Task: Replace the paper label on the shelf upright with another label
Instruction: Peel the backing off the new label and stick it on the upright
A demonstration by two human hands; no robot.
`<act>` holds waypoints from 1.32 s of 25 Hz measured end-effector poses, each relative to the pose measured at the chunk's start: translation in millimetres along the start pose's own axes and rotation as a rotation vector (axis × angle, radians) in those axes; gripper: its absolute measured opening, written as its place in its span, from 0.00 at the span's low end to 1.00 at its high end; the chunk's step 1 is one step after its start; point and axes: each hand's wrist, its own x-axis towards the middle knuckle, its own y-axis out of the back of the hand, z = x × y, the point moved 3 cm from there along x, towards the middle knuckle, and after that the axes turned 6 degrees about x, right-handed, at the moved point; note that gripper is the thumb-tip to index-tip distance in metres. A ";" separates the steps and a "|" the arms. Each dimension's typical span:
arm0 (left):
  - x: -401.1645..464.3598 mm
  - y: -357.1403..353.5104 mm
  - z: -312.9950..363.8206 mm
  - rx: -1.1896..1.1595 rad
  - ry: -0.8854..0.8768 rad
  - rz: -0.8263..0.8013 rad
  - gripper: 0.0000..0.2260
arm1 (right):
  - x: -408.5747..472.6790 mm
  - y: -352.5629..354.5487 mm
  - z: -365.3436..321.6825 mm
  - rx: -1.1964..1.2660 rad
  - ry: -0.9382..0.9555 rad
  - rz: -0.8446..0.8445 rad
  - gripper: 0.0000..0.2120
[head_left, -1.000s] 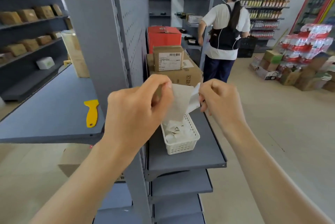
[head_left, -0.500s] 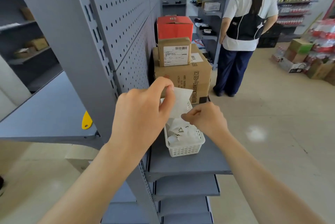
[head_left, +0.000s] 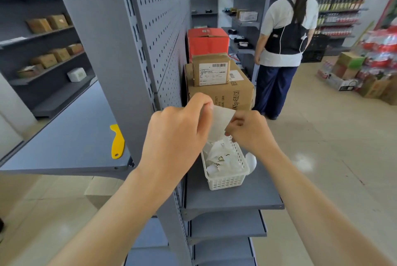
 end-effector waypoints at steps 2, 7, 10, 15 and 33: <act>0.4 1.9 -2.1 -0.070 0.024 -0.020 0.05 | -4.9 4.1 -15.0 0.027 0.147 -0.073 0.19; 7.1 21.2 -8.3 -0.558 0.233 -0.196 0.05 | -33.9 13.8 -61.7 0.252 0.326 -0.360 0.15; 15.6 36.4 -14.1 -0.734 0.277 -0.239 0.05 | -46.6 16.5 -79.7 0.338 0.340 -0.453 0.11; 17.7 50.3 -18.8 -0.923 0.286 -0.330 0.06 | -51.3 14.7 -90.3 0.442 0.367 -0.480 0.10; 3.0 116.5 -106.9 -0.718 0.419 -0.011 0.08 | -74.0 -25.0 -175.3 0.429 0.558 -0.009 0.07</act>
